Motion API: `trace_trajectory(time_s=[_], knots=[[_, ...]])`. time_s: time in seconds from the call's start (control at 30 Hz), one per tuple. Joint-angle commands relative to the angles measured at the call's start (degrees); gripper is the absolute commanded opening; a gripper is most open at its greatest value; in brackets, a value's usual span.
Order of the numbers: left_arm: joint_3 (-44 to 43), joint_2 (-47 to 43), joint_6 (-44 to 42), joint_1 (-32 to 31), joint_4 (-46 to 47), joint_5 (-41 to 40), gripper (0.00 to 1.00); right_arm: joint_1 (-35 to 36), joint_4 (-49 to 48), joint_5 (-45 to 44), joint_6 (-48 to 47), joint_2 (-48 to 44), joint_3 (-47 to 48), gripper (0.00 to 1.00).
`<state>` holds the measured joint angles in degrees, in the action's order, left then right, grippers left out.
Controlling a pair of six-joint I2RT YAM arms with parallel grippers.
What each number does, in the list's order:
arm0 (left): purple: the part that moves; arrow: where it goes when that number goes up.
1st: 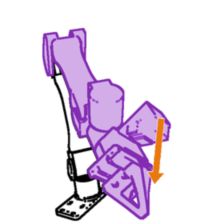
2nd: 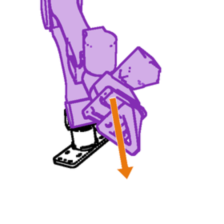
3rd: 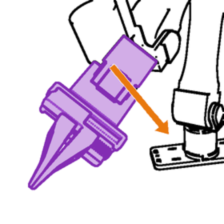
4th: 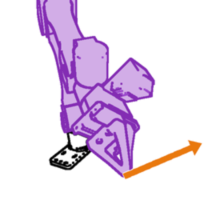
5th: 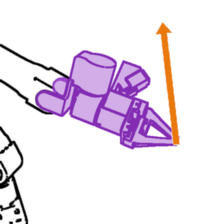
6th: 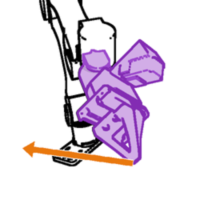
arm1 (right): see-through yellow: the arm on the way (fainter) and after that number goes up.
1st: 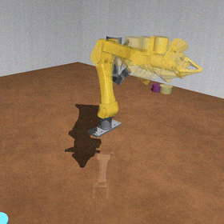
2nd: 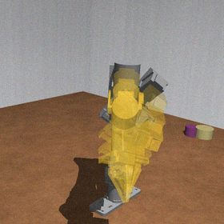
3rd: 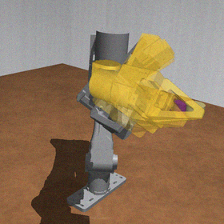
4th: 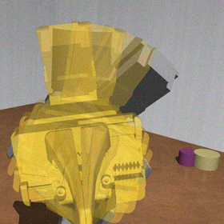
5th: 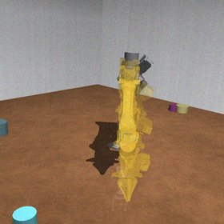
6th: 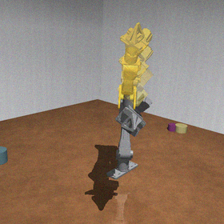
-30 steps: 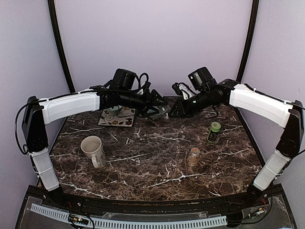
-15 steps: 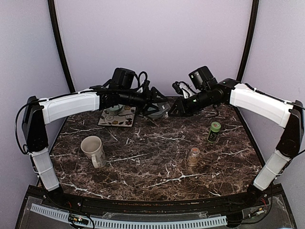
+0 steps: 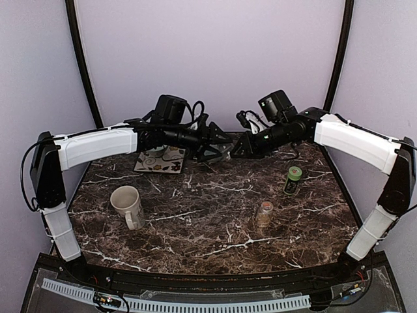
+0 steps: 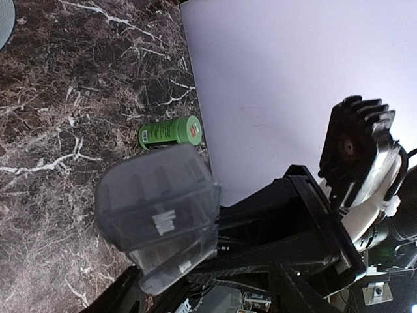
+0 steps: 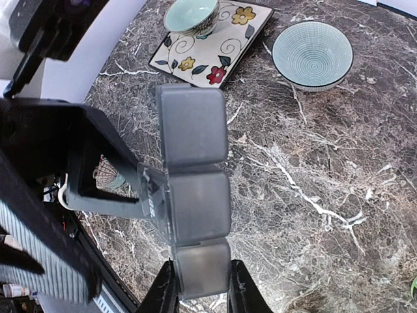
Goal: Sort the pills into containers
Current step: Open the lid of the pill container.
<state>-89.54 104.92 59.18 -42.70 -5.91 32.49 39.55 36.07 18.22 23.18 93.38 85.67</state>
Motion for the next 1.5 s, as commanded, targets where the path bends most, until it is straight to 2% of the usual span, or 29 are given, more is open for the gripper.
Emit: trace_trajectory(time_s=[0.0, 0.77, 1.47], knots=[[1.3, -4.1, 0.6, -1.0, 2.0, 2.2, 0.68, -0.4, -2.3, -0.2, 0.6, -0.2, 0.4, 0.0], [-2.4, -3.1, 0.8, -1.0, 3.7, 0.7, 0.68, -0.3, -2.4, 0.8, 0.1, -0.8, -1.5, 0.0], [-4.8, -0.1, 1.0, -1.0, 4.0, 1.2, 0.68, 0.3, -2.4, 6.4, -0.7, 1.6, -1.0, 0.0]])
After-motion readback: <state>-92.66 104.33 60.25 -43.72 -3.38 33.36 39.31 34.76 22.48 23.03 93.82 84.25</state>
